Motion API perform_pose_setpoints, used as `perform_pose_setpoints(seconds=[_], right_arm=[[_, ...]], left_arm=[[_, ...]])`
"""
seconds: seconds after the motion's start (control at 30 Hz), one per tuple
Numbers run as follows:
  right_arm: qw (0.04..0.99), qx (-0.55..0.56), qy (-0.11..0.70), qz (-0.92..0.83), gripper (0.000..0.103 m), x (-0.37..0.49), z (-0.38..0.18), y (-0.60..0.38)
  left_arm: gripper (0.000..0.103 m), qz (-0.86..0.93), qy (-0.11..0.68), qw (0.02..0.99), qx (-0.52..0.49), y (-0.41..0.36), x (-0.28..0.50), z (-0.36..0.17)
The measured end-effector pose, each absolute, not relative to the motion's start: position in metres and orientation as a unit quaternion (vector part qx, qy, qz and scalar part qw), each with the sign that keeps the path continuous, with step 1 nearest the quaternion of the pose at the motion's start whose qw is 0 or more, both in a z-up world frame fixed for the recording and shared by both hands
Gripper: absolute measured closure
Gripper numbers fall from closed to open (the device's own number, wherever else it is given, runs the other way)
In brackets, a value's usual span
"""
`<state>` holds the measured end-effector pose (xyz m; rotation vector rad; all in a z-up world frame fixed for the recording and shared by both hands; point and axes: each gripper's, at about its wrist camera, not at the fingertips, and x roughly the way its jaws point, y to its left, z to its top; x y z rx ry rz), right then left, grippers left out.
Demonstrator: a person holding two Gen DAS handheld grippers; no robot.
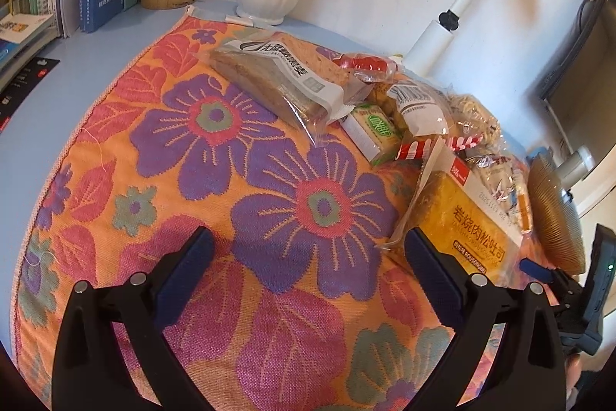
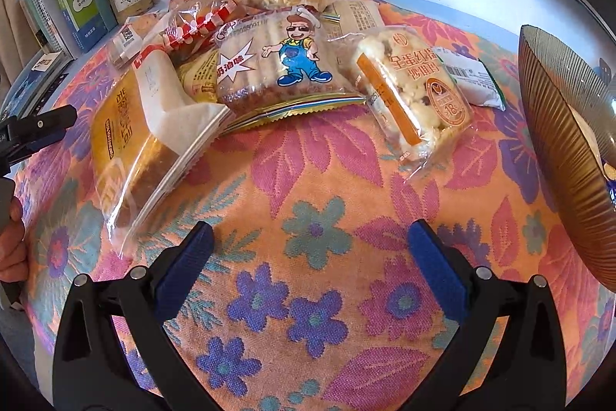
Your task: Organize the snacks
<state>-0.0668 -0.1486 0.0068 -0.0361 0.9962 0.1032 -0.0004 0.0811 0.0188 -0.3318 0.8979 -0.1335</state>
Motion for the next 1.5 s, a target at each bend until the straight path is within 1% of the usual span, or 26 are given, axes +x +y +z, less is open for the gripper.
perform_pose_setpoints(seconds=[1.5], right_arm=[[0.877, -0.022, 0.478, 0.047, 0.003, -0.0673, 0.0072, -0.1489]], left_arm=[[0.005, -0.075, 0.423, 0.885, -0.181, 0.0885, -0.0009, 0.0189]])
